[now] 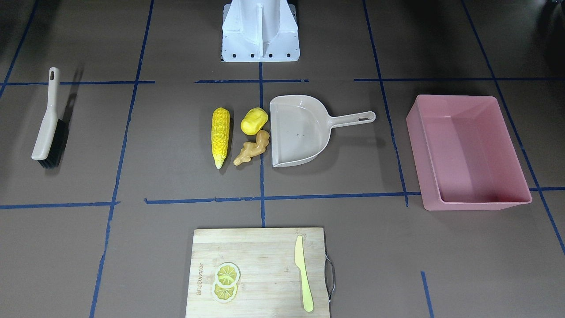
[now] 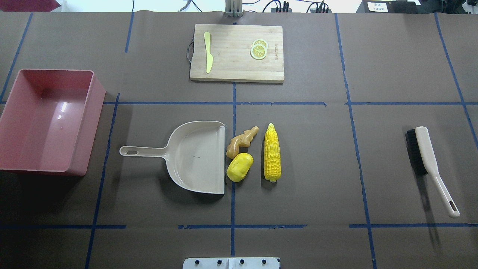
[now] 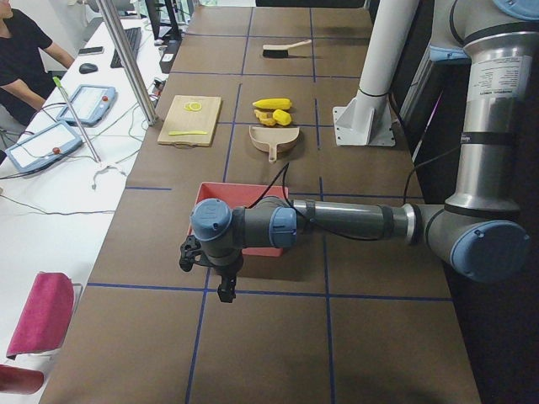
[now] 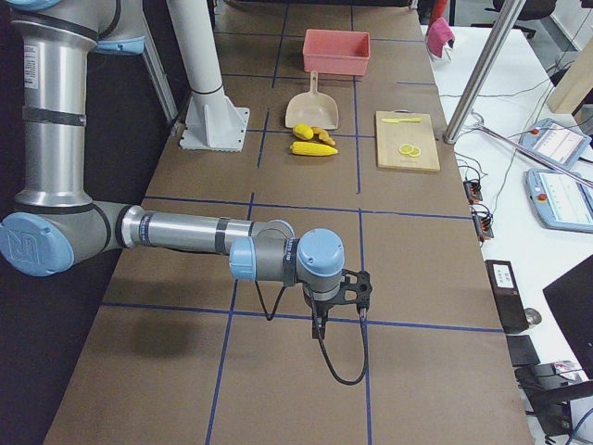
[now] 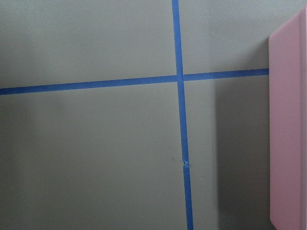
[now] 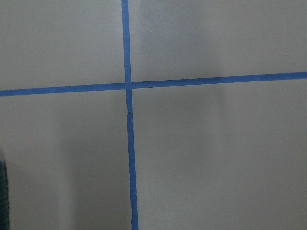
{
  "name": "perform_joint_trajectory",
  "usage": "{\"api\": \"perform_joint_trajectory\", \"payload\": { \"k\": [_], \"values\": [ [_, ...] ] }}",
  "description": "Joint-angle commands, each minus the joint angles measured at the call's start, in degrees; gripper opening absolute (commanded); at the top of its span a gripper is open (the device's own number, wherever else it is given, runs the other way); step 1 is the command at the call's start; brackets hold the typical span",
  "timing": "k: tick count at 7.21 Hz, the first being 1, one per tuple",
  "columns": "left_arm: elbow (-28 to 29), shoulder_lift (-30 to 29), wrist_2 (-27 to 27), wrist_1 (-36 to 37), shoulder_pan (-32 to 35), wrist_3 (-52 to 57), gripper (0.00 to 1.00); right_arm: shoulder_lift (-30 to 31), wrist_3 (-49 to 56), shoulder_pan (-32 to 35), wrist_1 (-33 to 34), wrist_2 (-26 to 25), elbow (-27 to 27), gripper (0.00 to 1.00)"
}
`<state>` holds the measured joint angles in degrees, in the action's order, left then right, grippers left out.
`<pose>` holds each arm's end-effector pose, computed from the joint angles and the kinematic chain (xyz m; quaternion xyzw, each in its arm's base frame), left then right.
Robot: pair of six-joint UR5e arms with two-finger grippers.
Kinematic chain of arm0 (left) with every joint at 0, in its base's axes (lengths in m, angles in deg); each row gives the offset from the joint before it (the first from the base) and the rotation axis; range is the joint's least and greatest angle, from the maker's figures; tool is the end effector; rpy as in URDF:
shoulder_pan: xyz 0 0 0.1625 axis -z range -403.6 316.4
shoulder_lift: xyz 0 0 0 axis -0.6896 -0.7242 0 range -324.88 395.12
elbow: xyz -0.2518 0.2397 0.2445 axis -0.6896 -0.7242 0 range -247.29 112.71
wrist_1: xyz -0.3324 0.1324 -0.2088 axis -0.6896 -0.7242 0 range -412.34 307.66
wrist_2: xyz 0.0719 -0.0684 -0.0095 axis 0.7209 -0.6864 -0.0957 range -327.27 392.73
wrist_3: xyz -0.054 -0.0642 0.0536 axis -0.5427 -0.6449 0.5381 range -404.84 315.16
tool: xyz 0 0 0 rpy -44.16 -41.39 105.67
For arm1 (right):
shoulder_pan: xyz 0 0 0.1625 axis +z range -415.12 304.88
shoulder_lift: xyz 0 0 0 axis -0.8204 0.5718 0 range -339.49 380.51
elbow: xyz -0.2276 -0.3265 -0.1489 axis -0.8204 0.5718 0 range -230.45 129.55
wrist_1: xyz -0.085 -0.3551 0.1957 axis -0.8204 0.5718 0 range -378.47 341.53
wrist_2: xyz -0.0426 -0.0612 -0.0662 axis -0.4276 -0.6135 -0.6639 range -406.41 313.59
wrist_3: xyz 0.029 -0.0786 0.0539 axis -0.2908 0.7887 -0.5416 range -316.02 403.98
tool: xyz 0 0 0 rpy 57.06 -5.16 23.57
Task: Sweep and dump trash into bin
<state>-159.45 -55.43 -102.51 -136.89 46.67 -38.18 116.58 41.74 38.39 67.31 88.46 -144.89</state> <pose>-0.0649 -0.4918 0.6437 0.0012 0.3851 0.0423 0.9219 0.0906 -0.4453 0.6622 0.0252 -0.3813 0.0377 0.9234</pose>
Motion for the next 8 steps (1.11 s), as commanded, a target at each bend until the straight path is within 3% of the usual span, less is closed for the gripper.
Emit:
{"api": "perform_joint_trajectory", "payload": {
  "k": [1,2,4,5,8],
  "values": [
    [-1.9,-0.2,-0.5,-0.1,-0.1,-0.2,1.00,0.1,-0.2,0.0,-2.0,0.0,-1.5,1.00],
    [-4.5,-0.6,-0.6,-0.1,-0.3,-0.1,1.00,0.0,-3.4,-2.2,-2.5,0.1,-4.1,1.00],
    [-13.3,-0.8,-0.6,-0.2,-1.9,-0.1,1.00,0.9,-5.9,-3.3,-5.2,1.2,-3.9,1.00],
    [-17.1,-1.7,-0.6,-0.3,-2.8,0.0,1.00,1.1,-5.9,-3.3,-5.4,4.5,-3.6,1.00],
    [-26.4,-4.2,-0.5,-0.2,-11.1,-0.1,1.00,0.3,-7.1,-5.0,-5.0,7.9,-4.4,1.00]
  ]
}}
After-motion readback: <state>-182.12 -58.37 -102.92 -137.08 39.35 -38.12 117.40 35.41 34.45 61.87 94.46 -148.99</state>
